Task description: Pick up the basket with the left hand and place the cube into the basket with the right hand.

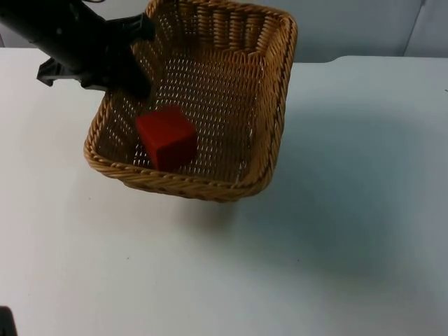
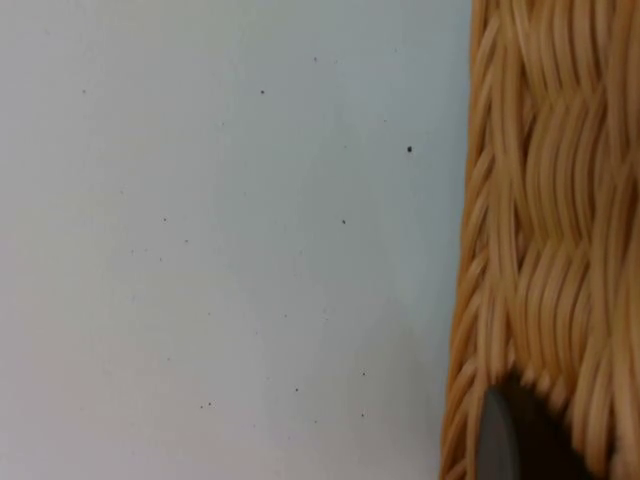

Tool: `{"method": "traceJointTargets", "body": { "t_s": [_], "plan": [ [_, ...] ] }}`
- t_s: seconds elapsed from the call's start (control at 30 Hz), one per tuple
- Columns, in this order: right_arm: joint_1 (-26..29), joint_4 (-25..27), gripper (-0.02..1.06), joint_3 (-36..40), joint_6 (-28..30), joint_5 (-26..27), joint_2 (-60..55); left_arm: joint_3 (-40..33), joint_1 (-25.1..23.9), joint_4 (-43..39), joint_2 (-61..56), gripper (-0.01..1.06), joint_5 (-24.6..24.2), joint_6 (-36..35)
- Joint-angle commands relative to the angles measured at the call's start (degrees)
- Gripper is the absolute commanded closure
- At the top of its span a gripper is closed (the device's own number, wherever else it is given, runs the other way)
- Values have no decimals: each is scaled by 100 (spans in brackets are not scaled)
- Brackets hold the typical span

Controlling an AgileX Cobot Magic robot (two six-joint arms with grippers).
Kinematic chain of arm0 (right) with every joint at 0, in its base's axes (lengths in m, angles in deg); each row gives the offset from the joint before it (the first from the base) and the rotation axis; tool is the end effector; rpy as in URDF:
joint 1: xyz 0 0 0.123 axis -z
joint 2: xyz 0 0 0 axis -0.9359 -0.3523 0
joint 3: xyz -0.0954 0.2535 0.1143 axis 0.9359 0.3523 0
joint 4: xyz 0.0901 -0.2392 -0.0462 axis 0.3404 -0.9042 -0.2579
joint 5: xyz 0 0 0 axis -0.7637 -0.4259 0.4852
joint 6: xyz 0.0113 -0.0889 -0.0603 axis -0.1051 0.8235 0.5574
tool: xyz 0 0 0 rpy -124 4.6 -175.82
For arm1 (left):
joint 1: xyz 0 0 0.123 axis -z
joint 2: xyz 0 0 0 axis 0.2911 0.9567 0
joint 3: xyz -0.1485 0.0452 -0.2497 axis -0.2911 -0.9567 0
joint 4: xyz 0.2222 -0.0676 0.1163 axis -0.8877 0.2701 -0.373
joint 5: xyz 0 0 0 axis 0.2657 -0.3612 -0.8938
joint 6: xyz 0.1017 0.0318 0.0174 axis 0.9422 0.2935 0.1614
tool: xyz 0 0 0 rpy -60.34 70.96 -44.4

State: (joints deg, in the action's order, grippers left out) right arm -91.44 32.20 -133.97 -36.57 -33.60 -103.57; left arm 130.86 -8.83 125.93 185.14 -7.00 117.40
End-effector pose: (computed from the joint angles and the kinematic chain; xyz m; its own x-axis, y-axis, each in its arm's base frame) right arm 0.4625 0.1911 0.3787 -0.5163 -0.4147 -0.7493 -0.5040 0.8545 -0.1257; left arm 0.4378 -0.1196 0.1561 -0.9114 0.0223 -0.4108 0.2537 0.8166 -0.5185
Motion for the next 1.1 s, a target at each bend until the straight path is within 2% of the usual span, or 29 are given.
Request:
{"method": "traceJointTargets", "body": {
  "t_s": [0.0, 0.07, 0.17, 0.3, 0.73, 0.87, 1.07],
  "plan": [
    [544, -704, 103, -472, -971, -668, 157, 49, 13, 204, -73, 105, -33, -32],
    [711, -714, 103, -483, -1164, -779, 186, 49, 13, 204, -73, 105, -33, -32],
    [1196, -627, 103, -483, -1527, -1333, 251, 49, 13, 204, -73, 105, -33, -32],
    [1437, -627, 103, -483, -1660, -1391, 251, 49, 13, 204, -73, 105, -33, -32],
    [1470, -627, 103, -483, -1675, -1391, 238, 49, 13, 226, -61, 105, 95, -32],
    [1470, -428, 103, -483, -1675, -1391, 239, 49, 13, 462, -38, 105, 185, -32],
    [1470, -128, 103, -483, -1675, -1391, 239, 49, 39, 463, 142, 105, -144, -23]
  ]
}}
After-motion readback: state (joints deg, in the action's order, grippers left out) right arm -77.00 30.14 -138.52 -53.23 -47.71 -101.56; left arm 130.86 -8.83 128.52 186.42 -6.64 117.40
